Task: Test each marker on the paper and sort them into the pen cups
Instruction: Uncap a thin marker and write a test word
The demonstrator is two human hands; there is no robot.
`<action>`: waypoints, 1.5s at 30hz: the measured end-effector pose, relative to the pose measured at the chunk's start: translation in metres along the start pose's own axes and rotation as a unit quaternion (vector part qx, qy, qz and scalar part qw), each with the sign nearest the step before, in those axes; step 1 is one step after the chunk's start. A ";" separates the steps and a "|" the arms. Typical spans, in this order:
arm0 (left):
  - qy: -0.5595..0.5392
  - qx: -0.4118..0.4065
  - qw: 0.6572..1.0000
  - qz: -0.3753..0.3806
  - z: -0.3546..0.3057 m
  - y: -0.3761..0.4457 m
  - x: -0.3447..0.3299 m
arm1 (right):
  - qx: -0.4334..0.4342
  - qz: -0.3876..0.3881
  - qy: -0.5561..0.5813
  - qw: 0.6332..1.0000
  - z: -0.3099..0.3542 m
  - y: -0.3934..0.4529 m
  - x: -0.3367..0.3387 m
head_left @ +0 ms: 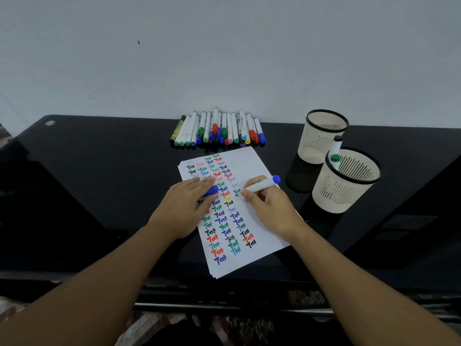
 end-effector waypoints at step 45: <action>-0.013 0.005 1.000 -0.003 -0.001 -0.002 0.003 | -0.016 -0.023 -0.013 1.000 -0.003 -0.003 0.005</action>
Point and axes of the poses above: each hand's wrist, its own y-axis towards the middle knuckle, its own x-axis out of the back of the hand, z = x × y, the point moved 8 cm from there along y, towards the middle knuckle, and after that the axes turned 2 degrees about z, right-handed, at the moved point
